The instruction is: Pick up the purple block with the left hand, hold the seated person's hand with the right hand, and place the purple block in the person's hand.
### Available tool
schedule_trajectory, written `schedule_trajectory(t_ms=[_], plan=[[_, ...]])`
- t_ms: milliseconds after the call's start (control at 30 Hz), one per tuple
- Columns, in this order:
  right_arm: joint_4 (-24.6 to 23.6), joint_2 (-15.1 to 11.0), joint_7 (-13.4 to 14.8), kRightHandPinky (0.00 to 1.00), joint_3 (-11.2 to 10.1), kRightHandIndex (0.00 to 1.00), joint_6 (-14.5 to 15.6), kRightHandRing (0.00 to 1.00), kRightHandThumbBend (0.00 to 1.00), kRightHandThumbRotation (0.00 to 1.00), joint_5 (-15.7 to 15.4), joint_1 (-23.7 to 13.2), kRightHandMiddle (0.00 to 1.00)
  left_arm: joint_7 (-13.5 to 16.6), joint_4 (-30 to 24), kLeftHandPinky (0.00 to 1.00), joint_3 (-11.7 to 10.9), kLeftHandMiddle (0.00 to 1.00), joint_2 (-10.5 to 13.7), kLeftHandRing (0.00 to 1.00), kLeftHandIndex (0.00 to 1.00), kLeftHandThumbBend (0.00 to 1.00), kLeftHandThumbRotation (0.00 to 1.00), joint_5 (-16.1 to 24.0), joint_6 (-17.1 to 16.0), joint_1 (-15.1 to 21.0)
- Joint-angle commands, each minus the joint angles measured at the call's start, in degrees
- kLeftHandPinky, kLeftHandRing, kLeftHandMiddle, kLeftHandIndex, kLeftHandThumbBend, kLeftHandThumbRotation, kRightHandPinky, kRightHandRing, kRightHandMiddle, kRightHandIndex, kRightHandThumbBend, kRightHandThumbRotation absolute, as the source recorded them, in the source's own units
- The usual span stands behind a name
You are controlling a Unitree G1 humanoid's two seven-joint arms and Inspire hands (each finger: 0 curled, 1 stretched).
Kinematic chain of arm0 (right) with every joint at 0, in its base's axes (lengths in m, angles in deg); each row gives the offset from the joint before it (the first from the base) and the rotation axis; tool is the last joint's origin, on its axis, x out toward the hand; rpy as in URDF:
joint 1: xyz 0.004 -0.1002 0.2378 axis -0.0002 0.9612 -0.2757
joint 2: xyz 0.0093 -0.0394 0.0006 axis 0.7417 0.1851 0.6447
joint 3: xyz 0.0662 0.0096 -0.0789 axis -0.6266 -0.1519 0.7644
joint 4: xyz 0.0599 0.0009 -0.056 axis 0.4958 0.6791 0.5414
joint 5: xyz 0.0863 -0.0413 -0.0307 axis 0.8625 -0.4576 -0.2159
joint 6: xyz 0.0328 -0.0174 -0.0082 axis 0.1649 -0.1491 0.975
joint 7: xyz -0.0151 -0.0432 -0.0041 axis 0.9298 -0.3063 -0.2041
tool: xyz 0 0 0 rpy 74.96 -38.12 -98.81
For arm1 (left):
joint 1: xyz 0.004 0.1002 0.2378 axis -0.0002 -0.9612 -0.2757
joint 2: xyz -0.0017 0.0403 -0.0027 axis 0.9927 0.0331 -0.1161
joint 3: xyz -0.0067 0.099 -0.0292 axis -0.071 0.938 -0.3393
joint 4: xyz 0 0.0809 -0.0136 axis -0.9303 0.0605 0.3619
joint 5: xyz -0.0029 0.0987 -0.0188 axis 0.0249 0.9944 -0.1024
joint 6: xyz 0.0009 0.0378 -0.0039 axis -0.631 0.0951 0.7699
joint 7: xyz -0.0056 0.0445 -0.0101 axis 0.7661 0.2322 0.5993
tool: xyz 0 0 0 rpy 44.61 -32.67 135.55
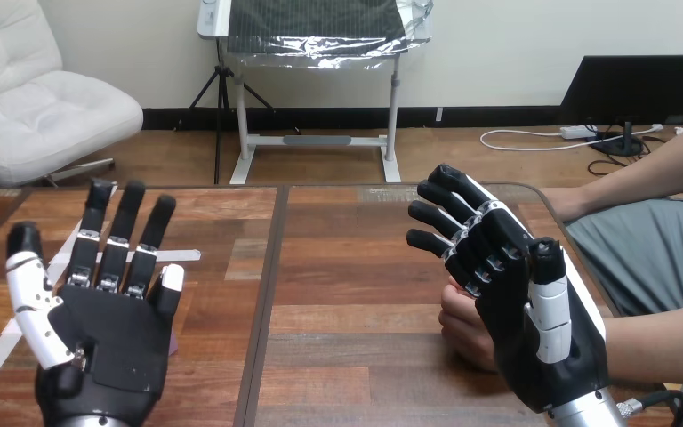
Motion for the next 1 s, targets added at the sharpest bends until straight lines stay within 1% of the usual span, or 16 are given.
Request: schedule_trajectory(t_ms=[0, 233, 367, 467, 733, 833, 967], plan=[[-3.1, -0.3, 0.3, 0.82, -0.7, 0.87, -0.1, 0.87, 0.88, 0.88, 0.1, -2.7, 0.88, -1.8, 0.2, 0.0, -0.9, 1.0, -3.2, 1.0, 1.0, 0.45, 0.86, 0.8, -0.3, 3.8], [-3.1, -0.2, 0.4, 0.82, -0.6, 0.87, -0.2, 0.87, 0.88, 0.88, 0.0, -2.7, 0.88, -1.4, 0.6, 0.0, -1.0, 1.0, -3.6, 1.0, 1.0, 0.44, 0.87, 2.5, -0.6, 4.1], [-3.2, -0.2, 0.3, 0.82, -0.5, 0.87, -0.1, 0.87, 0.88, 0.88, 0.2, -2.7, 0.88, -1.8, 1.6, 0.0, -1.1, 1.0, -3.2, 1.0, 1.0, 0.44, 0.87, 5.2, -1.3, 4.4], [-3.1, -0.2, 0.2, 0.82, -0.5, 0.87, 0.0, 0.87, 0.88, 0.88, 0.5, -2.7, 0.89, -1.9, 2.0, 0.0, -1.3, 1.0, -3.2, 1.0, 1.0, 0.45, 0.88, 6.0, -1.3, 4.7], [-3.2, -0.1, 0.1, 0.82, -0.4, 0.87, 0.0, 0.87, 0.88, 0.87, 0.6, -2.7, 0.88, -2.9, 3.1, 0.0, -2.2, 1.0, -3.6, 1.0, 1.0, 0.45, 0.88, 6.4, -1.0, 5.2], [-3.2, -0.1, 0.0, 0.81, -0.4, 0.87, -0.1, 0.87, 0.87, 0.87, 0.7, -2.7, 0.88, -2.9, 3.2, 0.0, -2.5, 1.0, -3.7, 1.0, 1.0, 0.45, 0.88, 6.9, -0.8, 5.4], [-3.2, -0.1, 0.3, 0.81, -0.4, 0.87, -0.2, 0.87, 0.87, 0.87, 0.3, -2.7, 0.88, -3.2, 3.6, 0.0, -3.0, 1.0, -4.0, 1.0, 1.0, 0.45, 0.88, 6.6, -0.5, 5.6]])
